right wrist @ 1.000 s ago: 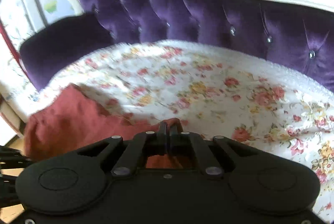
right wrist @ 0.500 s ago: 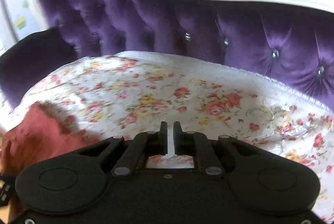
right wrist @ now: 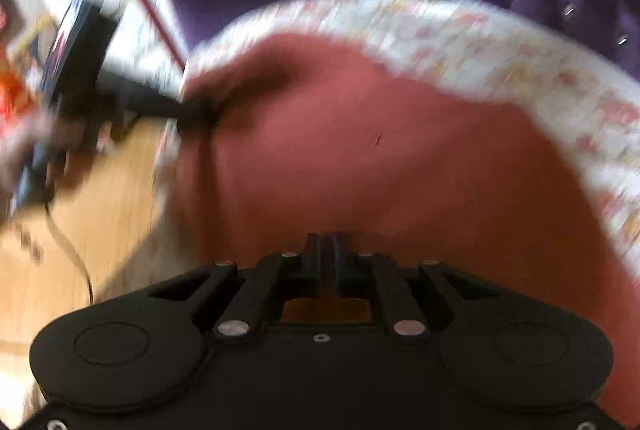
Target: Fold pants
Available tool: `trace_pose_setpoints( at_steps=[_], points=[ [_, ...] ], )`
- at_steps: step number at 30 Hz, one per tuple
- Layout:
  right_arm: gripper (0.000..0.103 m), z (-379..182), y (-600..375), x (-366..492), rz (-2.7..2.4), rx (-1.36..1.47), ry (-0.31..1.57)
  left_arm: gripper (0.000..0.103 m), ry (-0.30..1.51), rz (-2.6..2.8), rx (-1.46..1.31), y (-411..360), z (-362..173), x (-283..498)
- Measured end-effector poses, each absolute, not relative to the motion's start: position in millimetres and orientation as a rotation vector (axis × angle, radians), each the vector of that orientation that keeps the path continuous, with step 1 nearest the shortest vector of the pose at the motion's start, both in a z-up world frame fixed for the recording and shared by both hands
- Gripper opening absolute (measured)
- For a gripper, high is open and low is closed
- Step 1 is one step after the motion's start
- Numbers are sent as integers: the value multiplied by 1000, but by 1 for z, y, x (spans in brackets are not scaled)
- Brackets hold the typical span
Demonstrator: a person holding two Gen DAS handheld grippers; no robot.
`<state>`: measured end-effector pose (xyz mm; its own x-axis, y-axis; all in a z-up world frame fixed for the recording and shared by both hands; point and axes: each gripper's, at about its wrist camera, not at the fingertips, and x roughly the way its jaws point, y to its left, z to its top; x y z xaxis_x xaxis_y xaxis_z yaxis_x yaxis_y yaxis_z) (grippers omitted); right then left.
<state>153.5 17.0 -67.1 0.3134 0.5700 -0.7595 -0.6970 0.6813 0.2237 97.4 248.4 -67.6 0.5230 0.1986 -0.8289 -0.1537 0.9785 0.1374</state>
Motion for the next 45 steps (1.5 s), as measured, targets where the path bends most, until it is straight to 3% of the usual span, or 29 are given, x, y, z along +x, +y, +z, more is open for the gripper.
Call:
trace_pose_setpoints(
  at_steps=[6,9,13,14,27,45],
  points=[
    [17,-66,14,105,864,-161,910,13,997,251,52,246,-60,103],
    [17,-51,-14,106,802,-17,873,13,952,210,32,232,-42,94],
    [42,-28,-69,116,616,42,781,13,925,89,37,194,-30,86],
    [43,-25,-84,117,576,47,769,13,926,53,45,182,-30,84],
    [44,-38,-281,96,140,77,847,13,998,-99,136,98,-71,71],
    [44,-68,-245,111,491,-139,882,13,1010,-75,123,96,-74,73]
  ],
)
